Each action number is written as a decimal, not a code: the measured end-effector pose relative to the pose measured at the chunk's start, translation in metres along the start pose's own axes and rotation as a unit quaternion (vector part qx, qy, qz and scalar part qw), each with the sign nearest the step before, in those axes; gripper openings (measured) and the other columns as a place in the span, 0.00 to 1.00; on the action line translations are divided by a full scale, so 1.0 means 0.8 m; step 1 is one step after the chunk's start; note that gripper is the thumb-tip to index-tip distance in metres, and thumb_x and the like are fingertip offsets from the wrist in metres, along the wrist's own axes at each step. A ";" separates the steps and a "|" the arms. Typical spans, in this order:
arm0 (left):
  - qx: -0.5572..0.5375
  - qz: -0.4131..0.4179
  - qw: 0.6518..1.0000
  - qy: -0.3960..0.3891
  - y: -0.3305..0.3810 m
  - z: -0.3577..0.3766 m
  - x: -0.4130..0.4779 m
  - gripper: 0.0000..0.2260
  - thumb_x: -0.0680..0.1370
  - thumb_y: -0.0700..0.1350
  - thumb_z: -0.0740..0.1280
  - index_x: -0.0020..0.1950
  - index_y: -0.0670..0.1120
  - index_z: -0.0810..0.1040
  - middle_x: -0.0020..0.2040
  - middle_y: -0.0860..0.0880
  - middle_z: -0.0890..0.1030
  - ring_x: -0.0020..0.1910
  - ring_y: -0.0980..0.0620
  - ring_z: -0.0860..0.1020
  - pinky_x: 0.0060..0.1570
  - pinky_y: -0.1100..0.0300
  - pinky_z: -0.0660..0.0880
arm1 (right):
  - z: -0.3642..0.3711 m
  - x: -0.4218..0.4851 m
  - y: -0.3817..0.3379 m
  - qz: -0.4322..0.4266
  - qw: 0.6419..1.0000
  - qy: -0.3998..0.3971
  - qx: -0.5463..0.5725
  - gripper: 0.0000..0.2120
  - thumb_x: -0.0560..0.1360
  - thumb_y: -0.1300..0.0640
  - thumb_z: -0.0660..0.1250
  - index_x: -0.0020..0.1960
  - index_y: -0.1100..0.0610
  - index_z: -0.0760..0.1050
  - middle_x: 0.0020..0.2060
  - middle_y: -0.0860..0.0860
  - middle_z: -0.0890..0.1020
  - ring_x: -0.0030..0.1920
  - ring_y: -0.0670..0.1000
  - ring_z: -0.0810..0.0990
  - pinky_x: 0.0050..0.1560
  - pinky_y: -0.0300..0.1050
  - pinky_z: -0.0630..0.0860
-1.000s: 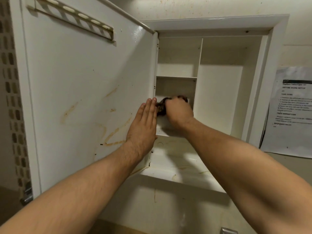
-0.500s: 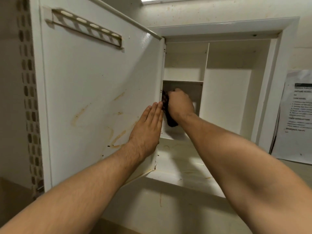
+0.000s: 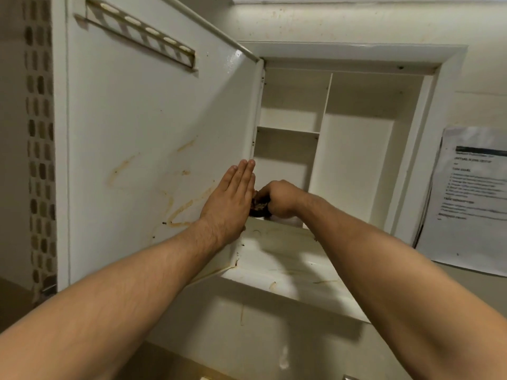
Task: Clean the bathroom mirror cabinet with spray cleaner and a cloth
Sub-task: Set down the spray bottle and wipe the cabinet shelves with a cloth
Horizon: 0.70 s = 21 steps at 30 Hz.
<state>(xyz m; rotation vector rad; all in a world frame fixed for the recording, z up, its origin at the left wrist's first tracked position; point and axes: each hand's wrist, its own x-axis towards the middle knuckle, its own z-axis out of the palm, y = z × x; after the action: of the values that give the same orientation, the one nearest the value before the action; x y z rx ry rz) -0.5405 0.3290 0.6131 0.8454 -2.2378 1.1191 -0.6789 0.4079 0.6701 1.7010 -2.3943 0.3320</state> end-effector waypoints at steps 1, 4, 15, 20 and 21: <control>-0.004 0.001 1.000 0.000 -0.002 -0.001 -0.001 0.49 0.80 0.62 0.62 0.80 0.33 0.37 0.79 0.30 0.31 0.80 0.33 0.35 0.77 0.41 0.32 | -0.007 0.002 -0.003 0.011 0.999 0.012 -0.027 0.12 0.78 0.63 0.67 0.58 0.54 0.82 0.49 0.50 0.84 0.46 0.51 0.81 0.45 0.44 0.75; -0.012 0.007 1.000 -0.010 -0.005 -0.006 -0.002 0.51 0.79 0.63 0.64 0.80 0.32 0.36 0.79 0.31 0.32 0.81 0.34 0.36 0.78 0.42 0.35 | 0.001 0.004 -0.021 -0.010 0.995 0.024 0.096 0.22 0.77 0.58 0.69 0.70 0.55 0.71 0.53 0.49 0.79 0.53 0.53 0.79 0.52 0.44 0.74; -0.017 0.017 1.000 -0.008 -0.005 0.002 -0.003 0.53 0.77 0.65 0.65 0.80 0.32 0.36 0.79 0.31 0.31 0.81 0.34 0.34 0.76 0.42 0.31 | -0.022 0.010 -0.027 -0.009 0.995 -0.077 -0.058 0.03 0.79 0.56 0.69 0.48 0.55 0.78 0.42 0.49 0.83 0.45 0.52 0.83 0.45 0.43 0.76; -0.029 0.035 0.999 -0.011 -0.008 0.001 -0.005 0.60 0.74 0.71 0.67 0.80 0.32 0.35 0.80 0.31 0.32 0.81 0.35 0.35 0.80 0.42 0.38 | -0.059 0.034 -0.029 0.023 0.991 0.109 -0.081 0.05 0.74 0.62 0.72 0.42 0.54 0.79 0.35 0.49 0.79 0.40 0.53 0.82 0.39 0.42 0.75; -0.034 0.030 0.999 -0.011 -0.007 0.001 -0.006 0.60 0.73 0.71 0.67 0.80 0.32 0.36 0.80 0.32 0.33 0.81 0.35 0.36 0.80 0.43 0.37 | -0.038 0.031 -0.035 0.023 0.989 0.144 -0.023 0.06 0.73 0.63 0.72 0.41 0.54 0.78 0.35 0.48 0.79 0.40 0.52 0.82 0.38 0.42 0.74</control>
<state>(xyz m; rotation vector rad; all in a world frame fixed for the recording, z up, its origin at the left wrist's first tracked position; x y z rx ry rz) -0.5335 0.3272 0.6128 0.7704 -2.3204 1.0582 -0.6600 0.3850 0.7082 1.4679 -2.2153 0.4896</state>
